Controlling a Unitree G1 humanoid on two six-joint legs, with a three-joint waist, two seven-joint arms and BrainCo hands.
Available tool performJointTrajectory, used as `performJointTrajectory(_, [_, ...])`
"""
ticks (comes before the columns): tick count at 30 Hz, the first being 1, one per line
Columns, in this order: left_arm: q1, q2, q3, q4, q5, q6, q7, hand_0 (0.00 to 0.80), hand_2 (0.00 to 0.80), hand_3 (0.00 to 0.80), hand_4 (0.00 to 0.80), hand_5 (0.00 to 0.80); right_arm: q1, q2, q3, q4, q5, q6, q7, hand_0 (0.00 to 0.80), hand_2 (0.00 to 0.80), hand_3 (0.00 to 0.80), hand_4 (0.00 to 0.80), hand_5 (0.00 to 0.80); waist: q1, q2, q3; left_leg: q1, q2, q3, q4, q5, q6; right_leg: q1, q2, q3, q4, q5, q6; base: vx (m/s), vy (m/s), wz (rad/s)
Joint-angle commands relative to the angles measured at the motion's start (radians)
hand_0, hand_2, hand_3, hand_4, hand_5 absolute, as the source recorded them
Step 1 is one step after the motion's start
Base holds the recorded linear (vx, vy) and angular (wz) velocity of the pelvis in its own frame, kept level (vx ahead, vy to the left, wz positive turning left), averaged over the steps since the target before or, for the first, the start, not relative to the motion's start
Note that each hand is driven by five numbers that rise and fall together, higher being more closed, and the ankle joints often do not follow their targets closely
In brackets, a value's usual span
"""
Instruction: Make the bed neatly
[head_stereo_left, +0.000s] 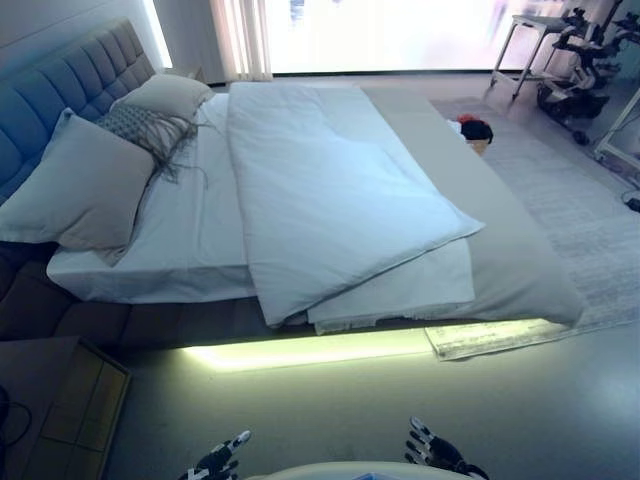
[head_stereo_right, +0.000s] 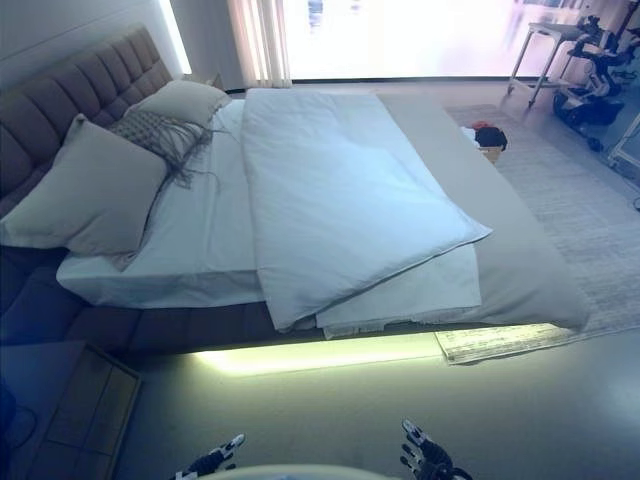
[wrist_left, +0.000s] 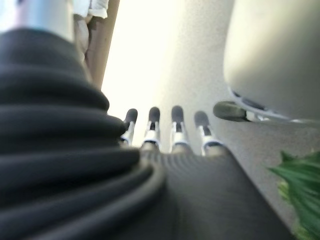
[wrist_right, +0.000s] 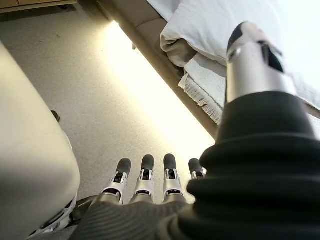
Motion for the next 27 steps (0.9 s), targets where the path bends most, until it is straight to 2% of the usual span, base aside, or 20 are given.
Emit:
performJointTrajectory(1, [-0.063,-0.047,0.009,0.054,-0.036,0.0,-0.023,0.0,0.0,0.0,0.0,0.0,-0.069,0.011,-0.008,0.056,-0.017,-0.003,0.005,0.0,0.0,0.0,0.0,0.0,0.01,0.008,0.024,0.019,-0.042,-0.024,0.0,-0.072,0.039,0.007,0.055,0.004,0.004,0.0,-0.009,0.0,0.0,0.0])
performJointTrajectory(8, [-0.074,-0.043,0.01,0.049,-0.035,-0.007,-0.021,0.0,0.0,0.0,0.0,0.0,-0.073,0.017,0.001,0.047,-0.022,-0.012,-0.005,0.0,0.0,0.0,0.0,0.0,0.01,0.005,0.027,0.011,-0.043,-0.016,0.0,-0.069,0.039,-0.005,0.054,0.006,0.007,0.005,-0.005,0.0,0.0,0.0])
performJointTrajectory(17, [-0.073,-0.047,0.009,0.053,-0.034,-0.011,-0.01,0.0,0.0,0.0,0.0,0.0,-0.08,0.022,0.017,0.043,-0.038,0.027,0.029,0.0,0.0,0.0,0.0,0.0,0.014,0.005,0.026,0.016,-0.052,-0.024,0.0,-0.075,0.046,0.003,0.052,0.005,0.003,0.008,-0.003,-0.004,0.001,0.0])
performJointTrajectory(27, [-0.07,-0.043,0.016,0.06,-0.035,-0.005,-0.003,0.0,0.0,0.0,0.0,0.0,-0.083,0.026,0.013,0.049,-0.001,0.034,0.041,0.0,0.0,0.0,0.0,0.0,0.016,0.007,0.027,0.011,-0.055,-0.031,0.0,-0.071,0.05,-0.006,0.051,0.006,0.03,-0.005,-0.005,0.0,0.0,0.0])
